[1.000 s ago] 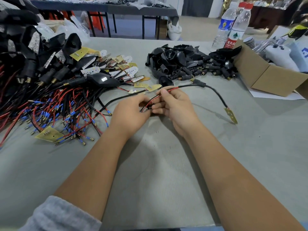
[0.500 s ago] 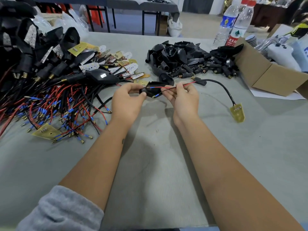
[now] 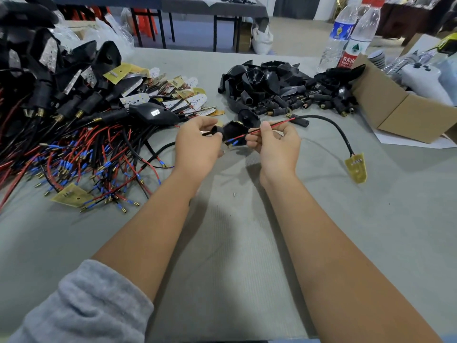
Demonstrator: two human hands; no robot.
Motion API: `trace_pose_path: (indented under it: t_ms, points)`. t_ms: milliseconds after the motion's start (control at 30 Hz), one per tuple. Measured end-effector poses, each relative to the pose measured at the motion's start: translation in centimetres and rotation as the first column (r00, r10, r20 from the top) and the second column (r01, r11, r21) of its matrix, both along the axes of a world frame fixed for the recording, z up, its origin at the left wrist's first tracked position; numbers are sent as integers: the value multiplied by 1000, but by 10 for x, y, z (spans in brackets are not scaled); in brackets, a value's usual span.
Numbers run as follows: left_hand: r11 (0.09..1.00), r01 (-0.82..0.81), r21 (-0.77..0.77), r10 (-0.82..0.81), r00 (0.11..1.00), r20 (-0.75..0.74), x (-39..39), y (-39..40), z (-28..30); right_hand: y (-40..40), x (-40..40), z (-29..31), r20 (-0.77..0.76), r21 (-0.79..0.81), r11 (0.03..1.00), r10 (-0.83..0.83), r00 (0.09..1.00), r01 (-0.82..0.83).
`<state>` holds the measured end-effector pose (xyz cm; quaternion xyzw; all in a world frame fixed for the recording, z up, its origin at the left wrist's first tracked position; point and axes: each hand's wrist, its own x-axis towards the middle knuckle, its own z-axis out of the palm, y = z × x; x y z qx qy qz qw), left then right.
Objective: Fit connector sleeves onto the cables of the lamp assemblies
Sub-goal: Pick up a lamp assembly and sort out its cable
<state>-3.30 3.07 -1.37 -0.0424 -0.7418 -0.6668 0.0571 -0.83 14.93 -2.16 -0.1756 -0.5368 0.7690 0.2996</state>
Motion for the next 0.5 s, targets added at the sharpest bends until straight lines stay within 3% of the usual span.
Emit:
trace_pose_path:
  t_ms: [133,267,500]
  points:
    - [990,16,142,-21,999,33,8,12,-6,2,1,1,-32,-78,995,56,998,-58]
    - [970,6,245,-19,999,49,4,9,-11,4,2,0,-18,-51,989,139,990,-140]
    - [988,29,150,-33,999,24,1,0,-14,-2,9,3,-49,-17,948,318,947,-319]
